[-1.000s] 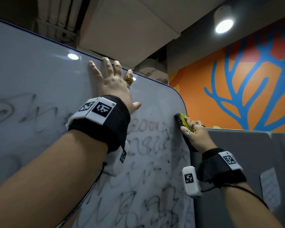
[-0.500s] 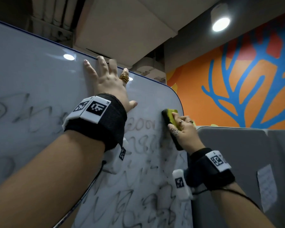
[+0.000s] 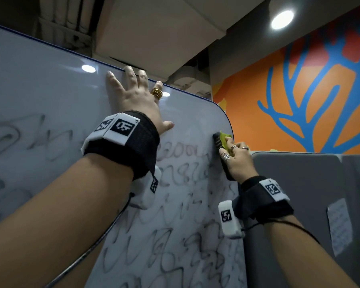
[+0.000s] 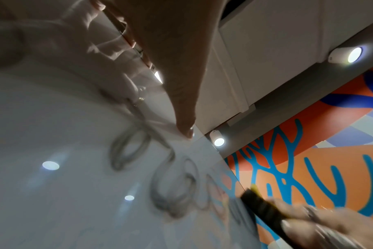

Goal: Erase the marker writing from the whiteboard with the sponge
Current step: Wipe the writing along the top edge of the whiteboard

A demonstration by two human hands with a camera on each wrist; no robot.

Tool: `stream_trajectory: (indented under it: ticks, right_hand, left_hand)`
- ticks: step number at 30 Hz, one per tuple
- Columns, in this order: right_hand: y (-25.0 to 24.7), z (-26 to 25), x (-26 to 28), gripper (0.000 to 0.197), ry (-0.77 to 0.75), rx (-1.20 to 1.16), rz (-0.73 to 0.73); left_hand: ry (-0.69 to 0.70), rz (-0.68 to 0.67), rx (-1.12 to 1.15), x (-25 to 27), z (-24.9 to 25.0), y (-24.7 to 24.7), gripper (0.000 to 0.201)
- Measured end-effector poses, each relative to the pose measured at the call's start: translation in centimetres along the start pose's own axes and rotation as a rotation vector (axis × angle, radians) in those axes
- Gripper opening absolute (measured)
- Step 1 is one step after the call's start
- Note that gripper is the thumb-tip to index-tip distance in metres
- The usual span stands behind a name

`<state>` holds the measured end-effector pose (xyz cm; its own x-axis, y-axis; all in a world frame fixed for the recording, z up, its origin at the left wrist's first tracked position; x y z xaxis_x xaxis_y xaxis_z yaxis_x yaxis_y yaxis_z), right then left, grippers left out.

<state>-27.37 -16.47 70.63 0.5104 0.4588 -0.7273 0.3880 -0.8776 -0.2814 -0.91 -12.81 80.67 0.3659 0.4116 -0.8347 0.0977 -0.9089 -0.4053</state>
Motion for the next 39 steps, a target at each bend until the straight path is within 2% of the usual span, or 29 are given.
stream_trajectory:
  ticks: [3,7,11,15,18,23,26,28,31,33,35,39]
  right_hand:
    - [1.3,1.6,2.9,0.052,-0.037,0.062,-0.033]
    - [0.6,6.3,1.8,0.046,0.159,0.075,-0.056]
    - [0.0,6.4,-0.6,0.043,0.26,-0.011,-0.058]
    - [0.7,4.4,1.4,0.047,0.154,-0.062,-0.084]
    - [1.6,4.5,3.7,0.051,0.087,-0.014,-0.095]
    - [0.6,4.7,0.3,0.048,0.166,0.117,-0.086]
    - [0.2,3.8,-0.9,0.045,0.23,0.085,-0.065]
    - [0.6,1.9,0.4,0.047,0.171,0.096,-0.057]
    - [2.3,-1.5,5.2,0.055,-0.01,0.154,-0.063]
    - [3.1,-1.9,7.5,0.056,-0.077,0.23,-0.067]
    - [3.0,-0.6,8.0,0.056,-0.062,0.264,-0.076]
    - [1.6,2.3,5.1,0.053,0.086,0.18,-0.076]
  left_hand:
    - [0.004,0.0,-0.001,0.0,-0.1,-0.1,0.097]
    - [0.009,-0.01,-0.007,0.1,-0.2,0.2,0.096]
    - [0.012,-0.016,0.023,0.2,-0.2,0.0,0.094]
    - [0.009,0.002,0.026,-0.1,-0.2,0.2,0.094]
    - [0.015,0.042,-0.002,-0.2,-0.2,0.3,0.095]
    - [0.01,0.039,0.003,-0.3,-0.4,0.3,0.096]
    - [0.02,0.056,0.026,-0.4,-0.3,0.3,0.098]
    - [0.017,0.06,0.021,-0.4,-0.4,0.5,0.099]
    - [0.009,0.067,0.004,-0.4,-0.4,0.4,0.099]
    - [0.01,0.06,0.013,-0.4,-0.4,0.4,0.099]
    - [0.015,0.054,0.015,-0.3,-0.4,0.2,0.099]
    - [0.032,0.038,0.006,-0.2,-0.3,0.0,0.096]
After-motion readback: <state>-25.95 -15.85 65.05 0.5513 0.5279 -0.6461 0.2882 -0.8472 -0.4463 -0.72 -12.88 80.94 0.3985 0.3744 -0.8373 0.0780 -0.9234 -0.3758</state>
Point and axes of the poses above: each hand's wrist, its own x-axis away from the middle knuckle, its own y-axis out of the palm, z = x × y, the point moved 10 cm from there along -x, towards the middle knuckle, and after that the axes turned 12 degrees about y, right-handed, at the moved point
